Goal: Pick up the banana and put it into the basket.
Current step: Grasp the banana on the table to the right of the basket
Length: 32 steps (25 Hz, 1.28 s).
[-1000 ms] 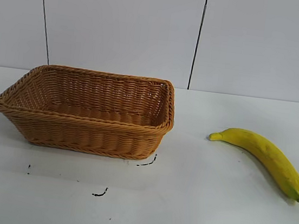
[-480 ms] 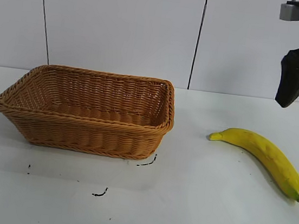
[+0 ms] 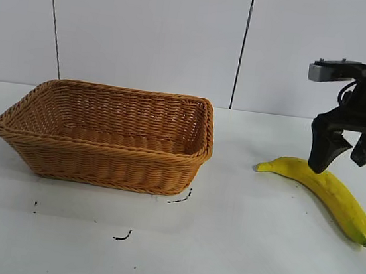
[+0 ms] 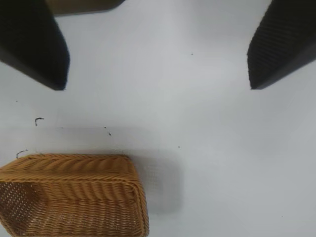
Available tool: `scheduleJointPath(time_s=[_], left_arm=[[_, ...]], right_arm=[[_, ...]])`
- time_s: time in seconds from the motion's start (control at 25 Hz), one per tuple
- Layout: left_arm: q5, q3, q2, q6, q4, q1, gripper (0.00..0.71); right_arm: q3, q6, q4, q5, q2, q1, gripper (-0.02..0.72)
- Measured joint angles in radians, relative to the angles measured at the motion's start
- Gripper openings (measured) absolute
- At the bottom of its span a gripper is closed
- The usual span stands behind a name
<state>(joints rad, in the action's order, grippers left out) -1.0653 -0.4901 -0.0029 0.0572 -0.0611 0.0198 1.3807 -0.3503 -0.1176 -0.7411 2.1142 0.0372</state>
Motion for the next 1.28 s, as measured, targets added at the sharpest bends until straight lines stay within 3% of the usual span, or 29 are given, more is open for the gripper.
scheduleJointPath(time_s=[0.28, 0.76, 0.88, 0.96, 1.28], left_arm=[[0.0, 0.0, 0.0, 0.0, 0.0, 0.0, 0.695], [0.0, 0.0, 0.0, 0.0, 0.0, 0.0, 0.695], [0.0, 0.0, 0.0, 0.0, 0.0, 0.0, 0.695], [0.0, 0.0, 0.0, 0.0, 0.0, 0.0, 0.695], [0.0, 0.0, 0.0, 0.0, 0.0, 0.0, 0.695]], right_arm=[[0.0, 0.003, 0.005, 0.053, 0.015, 0.0, 0.627], [0.001, 0.037, 0.011, 0.03, 0.036, 0.0, 0.603], [0.001, 0.046, 0.012, 0.02, 0.036, 0.0, 0.491], [0.001, 0.048, 0.014, 0.015, 0.036, 0.0, 0.327], [0.016, 0.048, 0.05, -0.053, 0.003, 0.0, 0.32]])
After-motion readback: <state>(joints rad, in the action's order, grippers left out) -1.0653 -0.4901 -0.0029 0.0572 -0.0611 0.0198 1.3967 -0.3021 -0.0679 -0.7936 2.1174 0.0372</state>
